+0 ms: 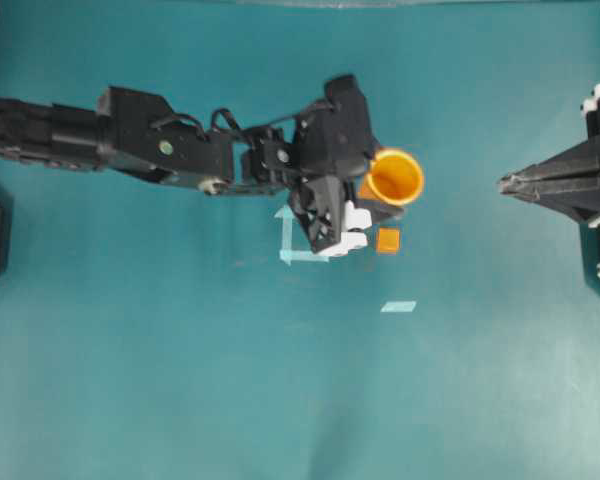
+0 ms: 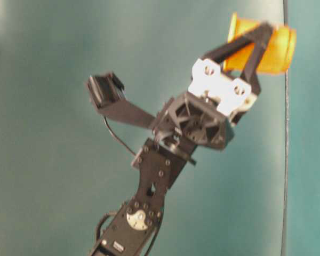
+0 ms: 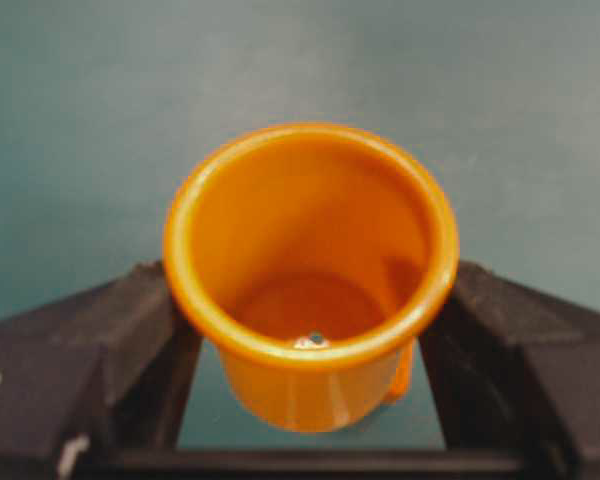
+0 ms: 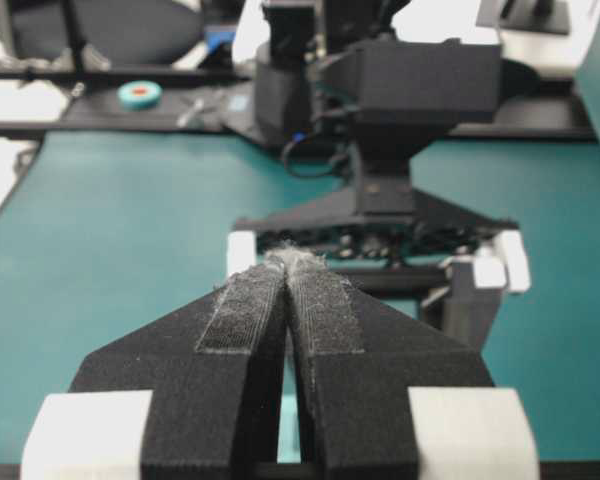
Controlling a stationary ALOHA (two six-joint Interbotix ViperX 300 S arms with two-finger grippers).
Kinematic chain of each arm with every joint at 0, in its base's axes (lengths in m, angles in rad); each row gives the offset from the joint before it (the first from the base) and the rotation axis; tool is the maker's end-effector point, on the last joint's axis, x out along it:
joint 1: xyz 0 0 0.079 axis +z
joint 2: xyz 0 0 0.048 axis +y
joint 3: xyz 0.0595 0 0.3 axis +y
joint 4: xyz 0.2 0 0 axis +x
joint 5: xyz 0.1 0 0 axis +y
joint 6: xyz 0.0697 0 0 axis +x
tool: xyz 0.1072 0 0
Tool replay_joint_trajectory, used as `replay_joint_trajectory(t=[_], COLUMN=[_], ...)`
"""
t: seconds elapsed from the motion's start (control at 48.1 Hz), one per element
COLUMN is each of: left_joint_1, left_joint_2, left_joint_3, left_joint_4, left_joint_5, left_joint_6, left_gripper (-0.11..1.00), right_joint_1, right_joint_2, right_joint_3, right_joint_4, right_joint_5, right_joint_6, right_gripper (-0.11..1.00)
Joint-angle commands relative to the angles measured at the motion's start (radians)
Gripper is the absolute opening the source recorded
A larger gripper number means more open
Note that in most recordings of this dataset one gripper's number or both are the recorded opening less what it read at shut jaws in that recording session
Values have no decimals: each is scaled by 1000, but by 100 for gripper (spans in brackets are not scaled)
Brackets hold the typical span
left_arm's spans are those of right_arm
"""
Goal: Move the cup toward the block with left arm.
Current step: 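Carry the held cup rightward over the orange cube, then hold the cup steady above the orange cube with the left gripper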
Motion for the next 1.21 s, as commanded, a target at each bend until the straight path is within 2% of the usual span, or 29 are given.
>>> replay_joint_trajectory(t=[0.0,0.166,0.52,0.894,1.185], left_joint_1=[-11,-29,-41,-41,-34], left_joint_2=[-3,26,46,48,74], left_joint_3=[-46,-55,8,86,66], left_joint_4=[3,3,3,3,3], left_joint_5=[-6,-41,-250,-296,-347], left_joint_6=[2,2,2,2,2], left_gripper=[63,63,63,63,63], right_joint_1=[0,0,2,2,0], right_joint_2=[3,3,3,3,3], right_joint_3=[-29,-29,-31,-35,-35], right_joint_4=[0,0,0,0,0], right_joint_5=[-5,-5,-5,-5,-5], right_joint_6=[0,0,0,0,0], right_gripper=[0,0,0,0,0])
